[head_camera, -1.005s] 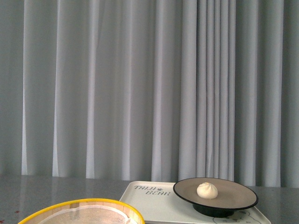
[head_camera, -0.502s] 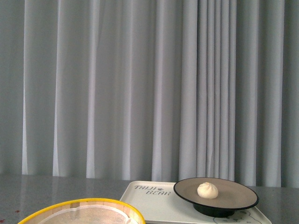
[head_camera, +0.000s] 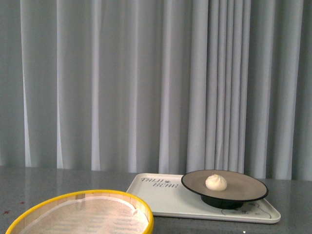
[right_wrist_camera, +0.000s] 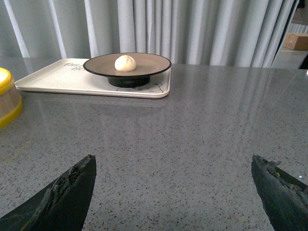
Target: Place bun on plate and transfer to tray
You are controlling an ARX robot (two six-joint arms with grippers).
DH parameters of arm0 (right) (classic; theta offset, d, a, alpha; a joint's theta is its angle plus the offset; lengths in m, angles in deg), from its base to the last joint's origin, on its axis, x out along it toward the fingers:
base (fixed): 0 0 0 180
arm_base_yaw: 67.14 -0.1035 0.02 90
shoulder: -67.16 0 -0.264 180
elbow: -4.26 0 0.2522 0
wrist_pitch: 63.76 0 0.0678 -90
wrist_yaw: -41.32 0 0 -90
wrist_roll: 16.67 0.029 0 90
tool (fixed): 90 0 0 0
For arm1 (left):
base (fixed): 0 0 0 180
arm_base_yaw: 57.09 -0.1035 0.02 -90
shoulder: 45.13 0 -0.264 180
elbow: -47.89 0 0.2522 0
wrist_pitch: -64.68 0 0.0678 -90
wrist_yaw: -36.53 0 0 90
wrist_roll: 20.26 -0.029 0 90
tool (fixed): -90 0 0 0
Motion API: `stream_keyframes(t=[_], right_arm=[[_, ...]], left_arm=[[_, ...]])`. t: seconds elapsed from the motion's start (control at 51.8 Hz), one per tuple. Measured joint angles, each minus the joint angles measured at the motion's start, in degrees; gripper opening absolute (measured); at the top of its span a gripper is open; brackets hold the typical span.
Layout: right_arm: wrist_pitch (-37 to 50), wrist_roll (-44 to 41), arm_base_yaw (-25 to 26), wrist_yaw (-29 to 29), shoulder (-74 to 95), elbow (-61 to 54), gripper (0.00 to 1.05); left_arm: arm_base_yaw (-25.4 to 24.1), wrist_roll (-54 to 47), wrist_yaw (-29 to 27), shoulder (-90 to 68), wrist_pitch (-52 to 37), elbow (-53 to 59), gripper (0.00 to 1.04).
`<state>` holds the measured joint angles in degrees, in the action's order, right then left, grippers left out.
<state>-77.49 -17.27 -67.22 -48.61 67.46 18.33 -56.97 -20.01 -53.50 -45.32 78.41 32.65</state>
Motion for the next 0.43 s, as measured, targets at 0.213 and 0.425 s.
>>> stream_keyframes(t=[0.213,0.425], right_arm=[[0.00,0.00,0.00,0.00,0.00,0.00,0.96],[0.00,0.00,0.00,0.00,0.00,0.00,0.96]], left_arm=[[0.00,0.00,0.00,0.00,0.00,0.00,0.98],[0.00,0.00,0.00,0.00,0.00,0.00,0.98]])
